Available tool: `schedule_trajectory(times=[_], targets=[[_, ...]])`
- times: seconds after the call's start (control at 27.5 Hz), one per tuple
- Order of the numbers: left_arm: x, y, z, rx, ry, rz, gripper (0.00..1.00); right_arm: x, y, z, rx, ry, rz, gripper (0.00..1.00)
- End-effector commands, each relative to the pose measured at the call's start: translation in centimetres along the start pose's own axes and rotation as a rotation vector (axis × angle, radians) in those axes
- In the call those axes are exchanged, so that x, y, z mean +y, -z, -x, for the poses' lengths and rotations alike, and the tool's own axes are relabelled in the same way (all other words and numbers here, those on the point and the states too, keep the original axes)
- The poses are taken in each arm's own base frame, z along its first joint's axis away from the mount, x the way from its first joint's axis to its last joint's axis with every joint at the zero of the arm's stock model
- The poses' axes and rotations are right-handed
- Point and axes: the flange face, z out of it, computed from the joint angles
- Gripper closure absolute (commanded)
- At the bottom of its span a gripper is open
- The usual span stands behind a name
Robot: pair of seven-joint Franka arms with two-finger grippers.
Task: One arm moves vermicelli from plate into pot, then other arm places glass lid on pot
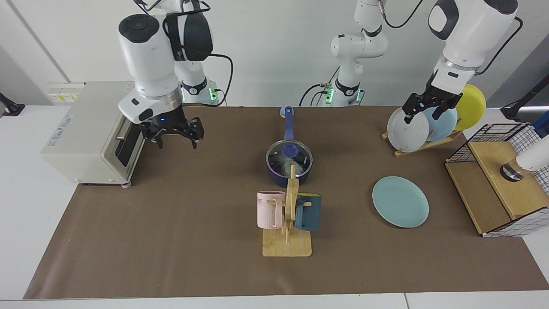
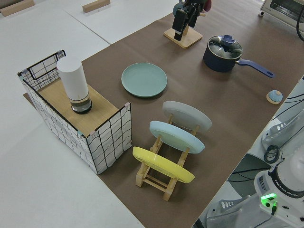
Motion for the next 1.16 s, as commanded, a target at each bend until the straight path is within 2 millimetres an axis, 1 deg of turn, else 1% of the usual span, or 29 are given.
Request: schedule_trajectory(times=[0.0,0.15,0.25,0.29,0.36,0.47,0.65,0.84,0.91,1.13], targets=[[0.1,0.4,0.2,-0.004,-0.001,-0.012,0.0,2.7,1.5,3.1,0.007,0.025,-0.056,0.0],[0.1,0.5,0.2,-0.003,-0.002,-0.013,0.0,4.6,2.6,5.5,0.018,-0.012,-0.062,0.0],[0.1,0.4,0.2,-0.004,-0.002,-0.013,0.0,4.9,2.9,6.5,0.012,-0.027,-0.066,0.0],[0.1,0.4,0.2,-0.004,-0.002,-0.013,0.0,5.3,3.1,7.0,0.015,-0.041,-0.066,0.0],[0.1,0.4,0.2,-0.004,-0.001,-0.012,0.0,5.2,3.2,7.3,0.013,-0.053,-0.068,0.0],[0.1,0.5,0.2,-0.003,-0.002,-0.013,0.0,5.7,3.1,7.6,0.014,-0.07,-0.075,0.0],[0.1,0.5,0.2,-0.003,-0.001,-0.012,0.0,5.3,3.1,7.5,0.021,-0.123,-0.07,0.0],[0.1,0.4,0.2,-0.004,-0.002,-0.013,0.0,5.7,3.4,7.2,0.033,-0.132,-0.065,0.0],[0.1,0.4,0.2,-0.004,-0.001,-0.012,0.0,5.3,3.7,7.0,0.043,-0.134,-0.063,0.0],[0.1,0.4,0.2,-0.004,-0.001,-0.012,0.0,4.7,3.6,7.1,0.027,-0.18,-0.063,0.0]])
